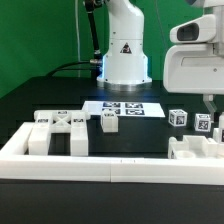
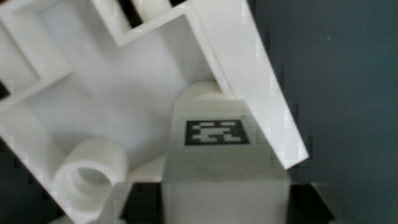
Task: Assemble chair
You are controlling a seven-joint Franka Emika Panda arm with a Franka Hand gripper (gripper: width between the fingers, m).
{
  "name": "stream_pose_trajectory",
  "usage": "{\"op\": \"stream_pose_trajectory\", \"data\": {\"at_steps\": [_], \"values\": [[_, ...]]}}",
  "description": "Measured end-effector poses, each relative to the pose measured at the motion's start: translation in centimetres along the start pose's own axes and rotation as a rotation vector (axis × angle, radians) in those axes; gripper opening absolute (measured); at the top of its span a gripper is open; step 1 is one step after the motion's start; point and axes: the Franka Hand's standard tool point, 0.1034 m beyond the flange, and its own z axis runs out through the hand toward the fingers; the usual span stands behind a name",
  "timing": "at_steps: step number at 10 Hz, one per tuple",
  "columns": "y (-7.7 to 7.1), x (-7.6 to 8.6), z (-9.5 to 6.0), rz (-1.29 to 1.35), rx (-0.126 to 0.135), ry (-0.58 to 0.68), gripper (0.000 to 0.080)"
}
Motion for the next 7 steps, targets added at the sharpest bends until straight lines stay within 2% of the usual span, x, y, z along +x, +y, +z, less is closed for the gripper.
{"op": "stream_pose_trajectory", "data": {"at_steps": [4, 6, 7], "values": [[-0.19, -0.08, 0.08, 0.420, 0.001, 0.003, 0.0289], [-0.18, -0.07, 0.07, 0.414, 0.001, 0.003, 0.0289], [-0.19, -0.10, 0.09, 0.380, 0.001, 0.002, 0.0355]]}}
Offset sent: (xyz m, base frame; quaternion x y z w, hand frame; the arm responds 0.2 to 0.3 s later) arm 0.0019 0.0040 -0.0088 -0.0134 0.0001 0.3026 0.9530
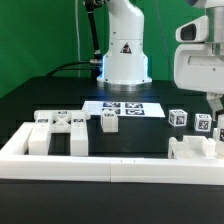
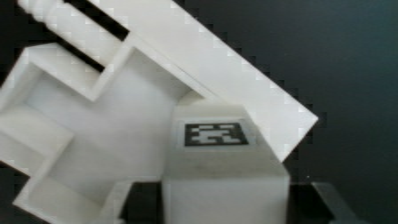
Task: Assemble chair
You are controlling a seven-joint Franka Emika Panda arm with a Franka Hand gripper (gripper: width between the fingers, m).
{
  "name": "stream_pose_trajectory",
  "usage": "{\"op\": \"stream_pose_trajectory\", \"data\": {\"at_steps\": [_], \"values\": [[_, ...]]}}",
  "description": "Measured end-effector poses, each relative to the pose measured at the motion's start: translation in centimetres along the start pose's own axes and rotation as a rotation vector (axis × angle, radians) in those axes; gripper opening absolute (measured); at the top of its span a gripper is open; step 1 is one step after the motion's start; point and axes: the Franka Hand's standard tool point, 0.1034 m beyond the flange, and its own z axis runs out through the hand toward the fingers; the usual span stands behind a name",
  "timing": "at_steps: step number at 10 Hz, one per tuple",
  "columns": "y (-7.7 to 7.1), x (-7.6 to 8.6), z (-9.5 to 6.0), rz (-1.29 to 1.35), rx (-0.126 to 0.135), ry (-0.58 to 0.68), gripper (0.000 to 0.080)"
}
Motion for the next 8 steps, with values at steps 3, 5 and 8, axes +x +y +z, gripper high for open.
{"op": "stream_pose_trajectory", "data": {"at_steps": [3, 5, 8], "values": [[-0.09, -0.07, -0.07, -0.170, -0.005, 0.002, 0.0619], [-0.27, -0.39, -0.05, -0.372, -0.011, 0.007, 0.0643], [-0.42, -0.32, -0.17, -0.679, -0.011, 0.009, 0.0649]]}}
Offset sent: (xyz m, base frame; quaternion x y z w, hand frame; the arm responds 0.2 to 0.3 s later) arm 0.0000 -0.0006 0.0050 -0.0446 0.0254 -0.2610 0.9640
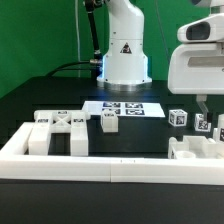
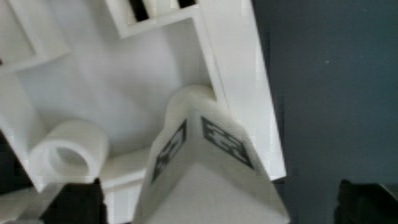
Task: Assemble chair
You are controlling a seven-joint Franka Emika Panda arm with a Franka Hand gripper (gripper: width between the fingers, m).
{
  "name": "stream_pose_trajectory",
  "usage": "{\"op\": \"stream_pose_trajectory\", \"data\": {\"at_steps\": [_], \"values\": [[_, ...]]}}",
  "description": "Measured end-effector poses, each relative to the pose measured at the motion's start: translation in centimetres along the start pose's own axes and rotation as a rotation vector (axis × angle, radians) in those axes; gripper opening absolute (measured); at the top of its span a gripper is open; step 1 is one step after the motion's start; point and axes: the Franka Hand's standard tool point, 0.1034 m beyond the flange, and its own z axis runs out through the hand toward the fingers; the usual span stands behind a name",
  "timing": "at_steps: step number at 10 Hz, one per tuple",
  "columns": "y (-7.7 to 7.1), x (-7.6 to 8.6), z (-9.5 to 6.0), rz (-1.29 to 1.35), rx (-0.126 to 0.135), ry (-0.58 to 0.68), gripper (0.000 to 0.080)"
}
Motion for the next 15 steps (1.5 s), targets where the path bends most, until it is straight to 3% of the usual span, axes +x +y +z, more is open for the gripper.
{"op": "stream_pose_trajectory", "data": {"at_steps": [8, 9, 10, 11, 12, 15], "values": [[0.39, 0.28, -0.08, -0.612, -0.031, 0.004, 0.0649], [0.39, 0.27, -0.07, -0.606, -0.031, 0.004, 0.0534], [0.40, 0.28, -0.07, -0.606, -0.031, 0.004, 0.0367], [0.38, 0.28, -0.08, -0.594, -0.030, 0.005, 0.0367], [0.39, 0.28, -0.07, -0.575, -0.030, 0.005, 0.0288], [0.58, 0.33, -0.06, -0.357, -0.019, 0.005, 0.0288]]}}
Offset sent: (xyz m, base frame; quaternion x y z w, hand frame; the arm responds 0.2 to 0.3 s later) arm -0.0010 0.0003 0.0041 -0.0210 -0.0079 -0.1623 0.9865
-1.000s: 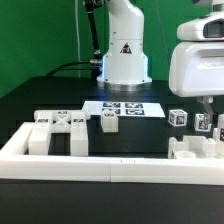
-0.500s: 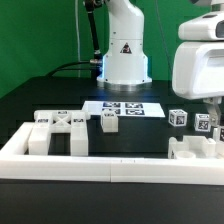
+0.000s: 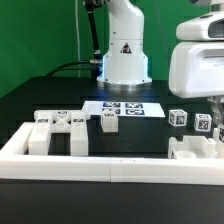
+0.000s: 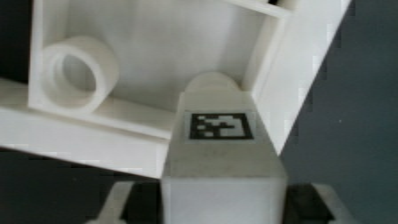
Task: Assemble chair
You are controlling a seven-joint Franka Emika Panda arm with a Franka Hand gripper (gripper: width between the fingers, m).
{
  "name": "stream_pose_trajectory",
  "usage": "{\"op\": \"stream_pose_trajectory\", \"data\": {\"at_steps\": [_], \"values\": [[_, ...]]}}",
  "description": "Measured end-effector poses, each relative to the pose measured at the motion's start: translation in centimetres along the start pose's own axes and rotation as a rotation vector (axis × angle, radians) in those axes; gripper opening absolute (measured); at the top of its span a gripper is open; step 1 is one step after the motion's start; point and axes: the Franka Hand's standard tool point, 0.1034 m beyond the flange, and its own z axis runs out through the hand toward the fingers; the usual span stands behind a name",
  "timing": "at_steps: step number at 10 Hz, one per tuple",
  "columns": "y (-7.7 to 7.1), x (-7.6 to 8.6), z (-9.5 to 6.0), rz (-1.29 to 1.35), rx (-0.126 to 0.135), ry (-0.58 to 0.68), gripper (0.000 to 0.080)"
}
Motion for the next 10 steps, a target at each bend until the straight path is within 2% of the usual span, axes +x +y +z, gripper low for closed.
{"op": "stream_pose_trajectory", "data": {"at_steps": [1, 5, 8, 10], "values": [[0.15, 0.05, 0.02, 0.132, 0.011, 0.000, 0.0288], [0.31, 0.10, 0.15, 0.591, 0.026, 0.013, 0.0289], [0.11, 0.05, 0.26, 0.899, 0.025, 0.008, 0.0290], [0.09, 0.03, 0.25, 0.996, 0.025, 0.005, 0.0290]]}}
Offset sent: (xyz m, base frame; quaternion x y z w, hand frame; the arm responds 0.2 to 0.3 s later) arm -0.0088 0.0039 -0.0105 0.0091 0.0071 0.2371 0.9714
